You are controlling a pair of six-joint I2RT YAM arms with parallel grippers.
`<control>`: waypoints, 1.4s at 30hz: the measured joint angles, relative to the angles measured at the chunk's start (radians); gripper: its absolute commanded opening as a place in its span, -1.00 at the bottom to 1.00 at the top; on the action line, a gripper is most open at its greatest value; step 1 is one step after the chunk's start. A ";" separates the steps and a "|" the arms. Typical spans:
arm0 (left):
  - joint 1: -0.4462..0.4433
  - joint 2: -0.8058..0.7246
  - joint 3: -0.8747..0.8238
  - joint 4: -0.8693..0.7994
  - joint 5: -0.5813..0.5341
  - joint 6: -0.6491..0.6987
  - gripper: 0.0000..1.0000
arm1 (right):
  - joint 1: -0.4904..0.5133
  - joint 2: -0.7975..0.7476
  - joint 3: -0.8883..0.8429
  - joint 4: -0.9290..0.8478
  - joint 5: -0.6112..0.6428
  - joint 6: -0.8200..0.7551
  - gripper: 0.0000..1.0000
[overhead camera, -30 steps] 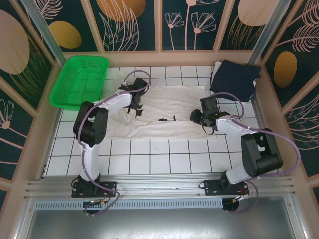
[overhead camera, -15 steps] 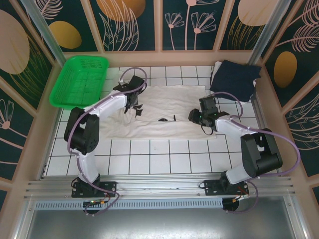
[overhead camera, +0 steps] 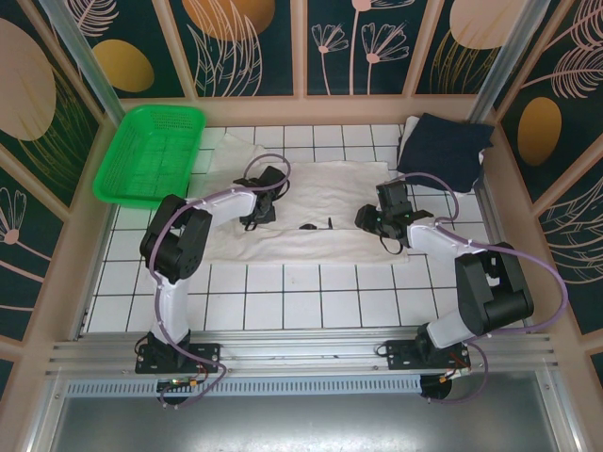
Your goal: Fold and stack the t-shirts
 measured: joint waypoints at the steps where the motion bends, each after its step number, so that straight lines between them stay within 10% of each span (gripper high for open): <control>1: 0.000 0.005 0.006 -0.001 -0.004 -0.002 -0.50 | 0.000 0.000 0.000 0.000 0.000 0.000 -0.24; 8: 0.002 0.045 0.051 -0.008 -0.018 -0.005 -1.00 | 0.000 0.000 0.000 0.000 0.000 0.000 -0.25; 29: -0.013 -0.045 -0.019 0.089 0.037 0.054 -0.96 | 0.000 0.000 0.000 0.000 0.000 0.001 -0.25; 42: -0.014 -0.056 -0.069 0.183 0.156 0.132 -0.38 | 0.000 -0.003 -0.045 0.013 -0.019 0.019 -0.24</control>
